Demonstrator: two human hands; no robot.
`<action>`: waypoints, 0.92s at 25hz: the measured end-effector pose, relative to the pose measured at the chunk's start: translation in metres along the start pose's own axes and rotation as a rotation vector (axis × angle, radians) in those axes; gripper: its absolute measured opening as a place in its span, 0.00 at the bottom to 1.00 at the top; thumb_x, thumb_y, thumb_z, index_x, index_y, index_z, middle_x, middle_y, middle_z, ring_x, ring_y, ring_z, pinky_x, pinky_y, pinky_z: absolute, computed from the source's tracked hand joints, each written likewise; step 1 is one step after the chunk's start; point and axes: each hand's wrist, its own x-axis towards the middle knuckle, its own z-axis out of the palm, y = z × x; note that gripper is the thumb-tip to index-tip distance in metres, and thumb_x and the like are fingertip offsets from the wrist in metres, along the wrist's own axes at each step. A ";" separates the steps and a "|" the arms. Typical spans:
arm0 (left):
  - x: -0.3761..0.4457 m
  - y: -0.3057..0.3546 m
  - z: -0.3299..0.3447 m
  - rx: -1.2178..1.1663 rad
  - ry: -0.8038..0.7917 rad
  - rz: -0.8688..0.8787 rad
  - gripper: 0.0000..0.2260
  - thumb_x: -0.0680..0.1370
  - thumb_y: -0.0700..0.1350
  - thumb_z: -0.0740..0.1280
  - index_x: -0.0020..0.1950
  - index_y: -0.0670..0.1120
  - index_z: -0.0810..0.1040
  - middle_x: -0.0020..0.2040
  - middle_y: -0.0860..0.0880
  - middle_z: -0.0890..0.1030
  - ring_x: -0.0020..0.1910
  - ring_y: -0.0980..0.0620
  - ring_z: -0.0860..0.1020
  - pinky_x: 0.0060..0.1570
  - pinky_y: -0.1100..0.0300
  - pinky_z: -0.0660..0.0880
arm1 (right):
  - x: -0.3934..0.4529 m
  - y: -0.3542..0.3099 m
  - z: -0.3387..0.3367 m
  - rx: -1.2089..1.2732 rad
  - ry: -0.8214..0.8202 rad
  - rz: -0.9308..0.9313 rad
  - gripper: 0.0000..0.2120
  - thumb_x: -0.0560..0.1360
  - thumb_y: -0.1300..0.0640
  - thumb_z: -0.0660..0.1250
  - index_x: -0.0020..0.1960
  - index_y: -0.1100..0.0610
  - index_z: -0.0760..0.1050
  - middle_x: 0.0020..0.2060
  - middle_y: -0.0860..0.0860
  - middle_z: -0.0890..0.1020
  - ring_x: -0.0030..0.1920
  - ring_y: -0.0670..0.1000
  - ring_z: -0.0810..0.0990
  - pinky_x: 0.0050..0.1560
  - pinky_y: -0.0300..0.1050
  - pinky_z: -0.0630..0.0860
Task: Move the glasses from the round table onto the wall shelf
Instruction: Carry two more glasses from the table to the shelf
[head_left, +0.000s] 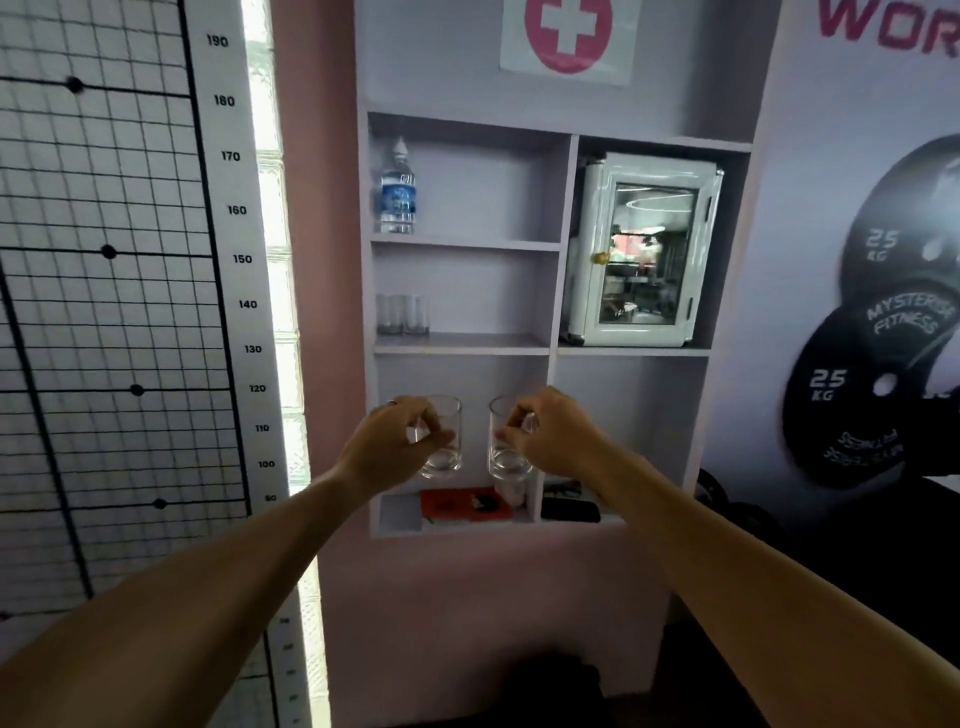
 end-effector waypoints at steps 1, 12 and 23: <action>0.002 -0.002 0.000 0.012 0.002 -0.006 0.07 0.75 0.48 0.73 0.42 0.53 0.75 0.42 0.54 0.80 0.42 0.57 0.76 0.43 0.59 0.73 | 0.007 0.004 0.004 0.011 -0.015 -0.010 0.07 0.72 0.50 0.73 0.39 0.52 0.79 0.35 0.46 0.81 0.37 0.45 0.79 0.37 0.41 0.75; 0.044 -0.067 -0.009 0.097 0.043 -0.122 0.08 0.76 0.51 0.71 0.41 0.49 0.77 0.44 0.51 0.82 0.46 0.50 0.78 0.46 0.54 0.74 | 0.089 0.022 0.047 0.054 -0.047 -0.109 0.07 0.72 0.48 0.73 0.40 0.49 0.78 0.41 0.48 0.79 0.40 0.47 0.77 0.41 0.43 0.72; 0.180 -0.183 -0.014 0.055 0.180 -0.063 0.08 0.74 0.51 0.73 0.39 0.58 0.75 0.39 0.62 0.79 0.38 0.63 0.78 0.36 0.64 0.71 | 0.261 0.021 0.064 0.023 0.097 -0.134 0.08 0.71 0.49 0.74 0.37 0.51 0.79 0.34 0.47 0.81 0.36 0.47 0.79 0.36 0.41 0.74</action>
